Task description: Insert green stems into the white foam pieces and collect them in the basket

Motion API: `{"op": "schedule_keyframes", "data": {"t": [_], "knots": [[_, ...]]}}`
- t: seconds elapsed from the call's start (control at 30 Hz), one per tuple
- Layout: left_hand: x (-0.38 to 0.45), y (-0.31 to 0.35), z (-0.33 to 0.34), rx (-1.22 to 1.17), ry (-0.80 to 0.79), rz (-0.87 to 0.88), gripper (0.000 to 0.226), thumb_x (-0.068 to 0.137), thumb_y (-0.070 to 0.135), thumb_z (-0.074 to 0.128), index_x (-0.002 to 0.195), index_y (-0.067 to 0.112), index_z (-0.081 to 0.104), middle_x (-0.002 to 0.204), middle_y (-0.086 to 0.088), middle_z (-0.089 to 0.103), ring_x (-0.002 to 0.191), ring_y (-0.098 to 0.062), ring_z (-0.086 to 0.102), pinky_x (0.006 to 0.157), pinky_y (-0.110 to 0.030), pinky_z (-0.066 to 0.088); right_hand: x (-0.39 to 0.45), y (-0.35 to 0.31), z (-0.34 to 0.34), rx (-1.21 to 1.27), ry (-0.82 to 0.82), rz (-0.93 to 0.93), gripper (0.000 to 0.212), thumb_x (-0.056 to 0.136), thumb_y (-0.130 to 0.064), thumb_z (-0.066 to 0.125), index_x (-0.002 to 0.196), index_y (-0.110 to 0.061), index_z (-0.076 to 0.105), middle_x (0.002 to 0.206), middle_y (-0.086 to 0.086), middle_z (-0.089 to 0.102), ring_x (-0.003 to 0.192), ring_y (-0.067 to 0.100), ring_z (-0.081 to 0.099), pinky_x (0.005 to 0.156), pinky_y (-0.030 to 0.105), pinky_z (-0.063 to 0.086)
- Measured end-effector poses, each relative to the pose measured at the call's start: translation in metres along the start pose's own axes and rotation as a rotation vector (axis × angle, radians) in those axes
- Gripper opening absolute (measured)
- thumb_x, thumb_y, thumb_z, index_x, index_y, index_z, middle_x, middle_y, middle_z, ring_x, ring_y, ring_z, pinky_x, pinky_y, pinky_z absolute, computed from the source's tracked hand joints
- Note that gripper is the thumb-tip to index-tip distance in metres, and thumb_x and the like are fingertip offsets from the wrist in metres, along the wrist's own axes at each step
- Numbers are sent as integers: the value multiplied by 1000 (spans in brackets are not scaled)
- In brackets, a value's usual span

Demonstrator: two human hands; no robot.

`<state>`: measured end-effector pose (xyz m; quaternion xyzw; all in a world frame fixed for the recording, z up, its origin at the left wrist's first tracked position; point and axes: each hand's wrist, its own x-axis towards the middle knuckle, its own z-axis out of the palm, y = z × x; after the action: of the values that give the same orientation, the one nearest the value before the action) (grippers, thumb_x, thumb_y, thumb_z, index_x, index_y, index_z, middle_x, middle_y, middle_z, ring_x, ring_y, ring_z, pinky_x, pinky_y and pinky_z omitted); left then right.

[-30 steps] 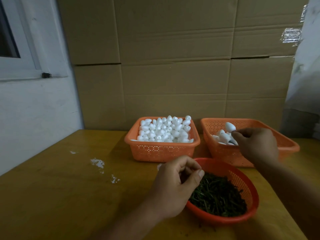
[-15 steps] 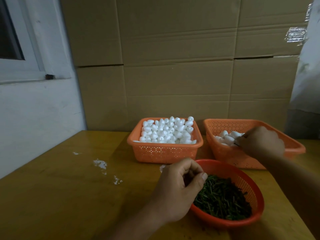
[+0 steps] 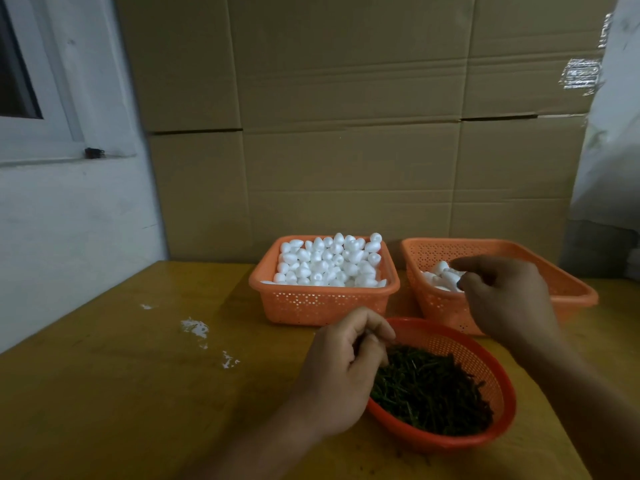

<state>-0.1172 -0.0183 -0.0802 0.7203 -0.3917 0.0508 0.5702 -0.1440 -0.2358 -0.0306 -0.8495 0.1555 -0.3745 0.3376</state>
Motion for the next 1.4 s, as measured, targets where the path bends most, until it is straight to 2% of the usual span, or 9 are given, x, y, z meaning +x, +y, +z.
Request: {"op": "schedule_keyframes", "data": {"t": [0.1,0.33,0.5,0.6,0.83,0.97,1.07,1.27,1.4], "knots": [[5,1,-7,23,63,-16,20,85,18,48,90,32,62,79,7,64,64,-16,57,58,-39,48,-26,-8,0,79,-13,-49,33,91,-5,56,110,-25,75,77,-9,72,55,13,64,47,28,50],[66,-13,-57,405,252,-106,16,91,11,62,93,27,64,77,14,62,67,2,59,59,-10,44,-49,-5,4,46,-118,-105,35,85,-16,59,111,-33,73,93,-3,69,62,11,59,61,30,47],[135,-32,-91,646,103,-282,14,90,13,62,82,23,67,84,4,67,80,-21,65,72,-31,50,-52,-6,7,48,-111,-122,31,84,-18,61,108,-29,76,91,-5,72,64,9,56,68,33,50],[162,-46,-94,756,-31,-349,10,91,11,63,88,13,72,96,-7,71,84,-24,65,80,-38,54,-52,-4,8,44,-121,-105,27,88,-19,64,109,-32,75,95,0,71,68,12,62,72,37,55],[185,-71,-79,1184,-396,-404,27,94,27,63,115,12,72,117,-3,69,105,-22,64,95,-36,52,-51,1,7,21,-105,-111,25,87,-22,66,107,-35,75,95,-2,67,77,10,65,73,41,57],[199,-99,-70,1379,-422,-472,54,87,34,69,135,14,57,135,-3,54,128,-30,46,104,-41,43,-54,0,9,7,-84,-142,26,84,-17,71,104,-32,77,89,-5,65,83,7,64,80,38,55],[206,-117,-64,1473,-424,-519,67,89,31,60,149,10,38,147,-7,40,134,-34,37,101,-41,38,-56,0,10,-2,-94,-152,26,84,-16,71,103,-32,77,89,-7,63,84,8,63,81,39,55],[210,-131,-62,1481,-423,-555,66,91,46,53,146,13,38,154,-7,34,139,-32,28,101,-45,29,-56,-1,8,-14,-112,-153,25,85,-19,69,105,-32,76,91,-6,64,86,7,63,84,38,54],[208,-129,-62,1360,-421,-623,85,90,49,57,155,10,18,145,-7,41,141,-34,26,103,-44,30,-56,-1,9,-30,-132,-148,25,85,-22,69,106,-33,76,93,-6,63,80,5,62,78,32,54]]}}
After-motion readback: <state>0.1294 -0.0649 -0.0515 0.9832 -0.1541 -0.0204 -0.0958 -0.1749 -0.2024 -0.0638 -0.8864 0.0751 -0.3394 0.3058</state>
